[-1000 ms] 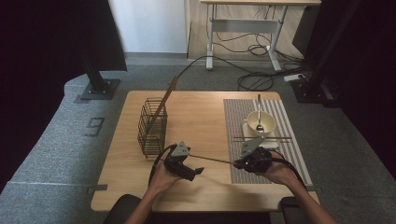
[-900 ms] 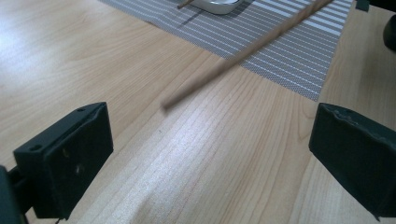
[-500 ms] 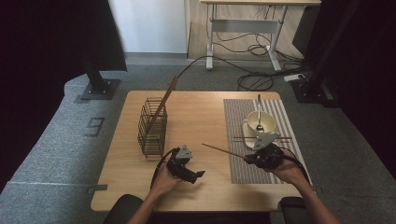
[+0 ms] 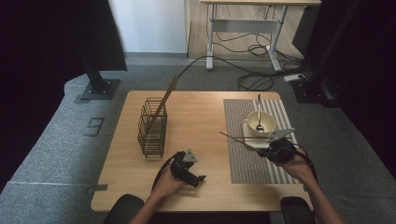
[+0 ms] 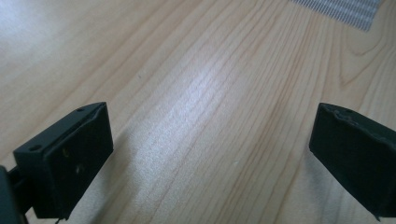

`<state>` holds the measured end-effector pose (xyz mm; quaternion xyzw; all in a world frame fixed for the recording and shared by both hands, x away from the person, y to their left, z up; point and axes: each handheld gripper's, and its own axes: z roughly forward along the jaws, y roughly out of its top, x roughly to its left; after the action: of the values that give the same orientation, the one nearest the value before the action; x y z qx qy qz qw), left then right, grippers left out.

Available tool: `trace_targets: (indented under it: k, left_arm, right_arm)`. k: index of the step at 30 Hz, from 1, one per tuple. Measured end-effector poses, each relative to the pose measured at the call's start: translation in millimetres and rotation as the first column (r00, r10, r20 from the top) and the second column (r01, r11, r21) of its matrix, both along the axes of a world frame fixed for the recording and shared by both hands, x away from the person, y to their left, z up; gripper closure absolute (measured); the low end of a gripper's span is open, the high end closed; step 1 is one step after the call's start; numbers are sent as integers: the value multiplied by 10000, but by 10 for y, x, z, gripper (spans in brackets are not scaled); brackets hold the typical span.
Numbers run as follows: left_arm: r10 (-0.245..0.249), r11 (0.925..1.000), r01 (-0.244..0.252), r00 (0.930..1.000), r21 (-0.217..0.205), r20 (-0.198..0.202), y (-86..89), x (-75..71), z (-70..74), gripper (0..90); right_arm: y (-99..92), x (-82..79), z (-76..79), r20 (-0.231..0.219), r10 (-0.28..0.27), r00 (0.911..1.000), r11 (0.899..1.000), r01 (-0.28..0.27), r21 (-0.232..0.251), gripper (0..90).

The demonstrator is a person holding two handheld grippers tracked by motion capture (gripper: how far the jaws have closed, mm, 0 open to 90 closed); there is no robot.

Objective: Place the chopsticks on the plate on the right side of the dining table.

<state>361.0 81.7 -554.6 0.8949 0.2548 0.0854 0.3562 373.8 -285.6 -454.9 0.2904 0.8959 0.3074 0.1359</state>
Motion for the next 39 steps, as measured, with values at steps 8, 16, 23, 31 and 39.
trace_targets:
  k: [8,16,23,31,39]
  left_arm:
    - [-67,9993,68,10000,360,-27,-36,-4,-22,0]
    - [-72,9993,73,10000,367,-13,-35,-3,-23,0]
    - [-72,9993,73,10000,357,-27,-36,-4,-23,0]
    - [-73,9993,74,10000,360,-28,-36,-4,-23,0]
    - [-71,9993,72,10000,358,-28,-37,-5,-23,0]
  right_arm:
    - [-214,128,-87,-166,-803,9966,9968,802,-60,830]
    - [-344,277,-181,-326,-1318,9907,9911,1311,-238,829]
    - [-404,416,-268,-461,-1507,9875,9875,1483,-525,829]
    - [-439,542,-383,-644,-1635,9844,9840,1581,-822,829]
    - [-476,643,-453,-748,-1643,9836,9839,1579,-838,826]
